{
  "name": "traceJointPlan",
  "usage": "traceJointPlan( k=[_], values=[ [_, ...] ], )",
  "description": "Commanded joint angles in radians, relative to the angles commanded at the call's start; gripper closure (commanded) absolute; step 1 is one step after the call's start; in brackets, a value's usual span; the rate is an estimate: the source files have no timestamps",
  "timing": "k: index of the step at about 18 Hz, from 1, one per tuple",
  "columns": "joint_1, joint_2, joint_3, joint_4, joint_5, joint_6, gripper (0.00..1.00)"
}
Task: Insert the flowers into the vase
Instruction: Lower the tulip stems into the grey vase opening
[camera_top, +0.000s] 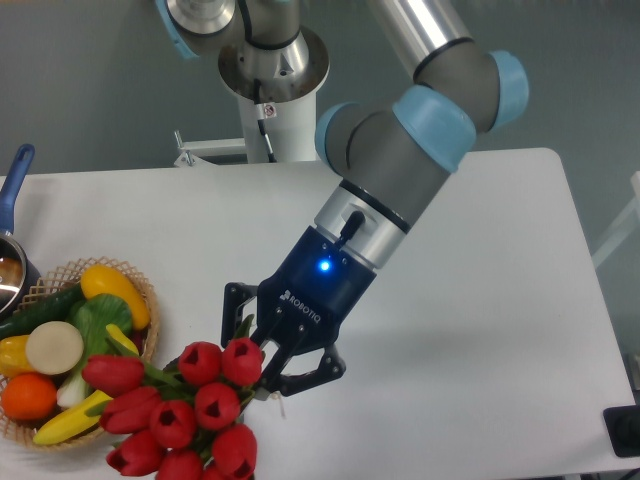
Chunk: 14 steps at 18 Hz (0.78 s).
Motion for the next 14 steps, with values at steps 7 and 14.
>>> traceJointPlan(
  k=[7,14],
  values=[
    [-0.054,0.020,-0.040,0.002,-0.049,0.002,0.96],
    [-0.084,0.014,-0.057,0.002,-0.049,0.011,0.96]
  ],
)
